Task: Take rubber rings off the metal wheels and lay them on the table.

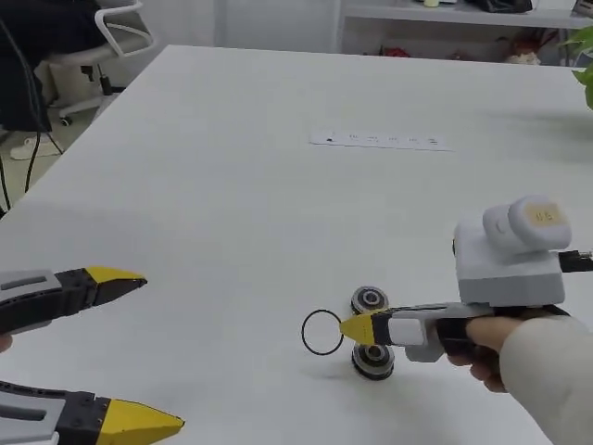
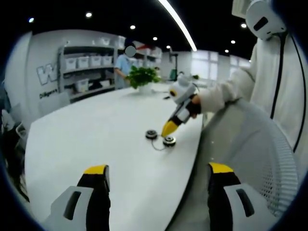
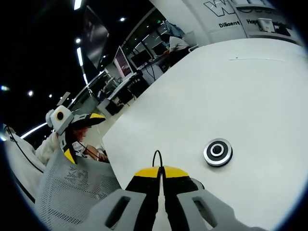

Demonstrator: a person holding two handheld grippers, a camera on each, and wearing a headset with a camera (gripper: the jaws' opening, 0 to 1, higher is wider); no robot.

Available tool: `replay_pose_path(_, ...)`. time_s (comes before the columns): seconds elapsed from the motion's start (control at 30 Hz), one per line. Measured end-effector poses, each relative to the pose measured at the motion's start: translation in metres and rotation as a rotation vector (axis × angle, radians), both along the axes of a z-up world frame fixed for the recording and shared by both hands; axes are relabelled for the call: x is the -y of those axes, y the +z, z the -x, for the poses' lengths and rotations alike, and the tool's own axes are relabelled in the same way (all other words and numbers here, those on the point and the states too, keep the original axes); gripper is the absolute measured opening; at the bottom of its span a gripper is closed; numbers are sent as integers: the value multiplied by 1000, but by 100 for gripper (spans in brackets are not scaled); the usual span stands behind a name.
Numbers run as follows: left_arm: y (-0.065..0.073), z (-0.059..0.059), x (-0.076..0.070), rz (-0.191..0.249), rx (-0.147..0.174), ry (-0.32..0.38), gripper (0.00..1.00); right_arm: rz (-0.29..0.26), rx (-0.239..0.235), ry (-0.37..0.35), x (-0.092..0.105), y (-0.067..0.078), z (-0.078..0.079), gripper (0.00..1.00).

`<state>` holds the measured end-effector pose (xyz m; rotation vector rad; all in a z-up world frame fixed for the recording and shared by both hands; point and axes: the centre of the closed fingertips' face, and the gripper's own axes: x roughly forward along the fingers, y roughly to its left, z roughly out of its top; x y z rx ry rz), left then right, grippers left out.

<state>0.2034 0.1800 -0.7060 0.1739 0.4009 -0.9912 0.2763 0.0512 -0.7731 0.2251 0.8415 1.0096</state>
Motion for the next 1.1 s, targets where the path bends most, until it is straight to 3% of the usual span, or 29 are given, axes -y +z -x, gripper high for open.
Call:
replay_pose_path(0.17,1,-1,0,6,1,1,84,1,-4,-3,-4,-4,1,0)
replay_pose_path(0.53,-3,0,3,14,-16,-2,85,81,75,70,-9,-19,1,0)
replay_pose_path(1.0,-1,-2,6,27,-27,10,86,116,136,100,-7,-23,-4,0)
replay_pose_path(1.1,0,-3,7,32,-24,9,86,140,169,104,-4,-24,-7,1)
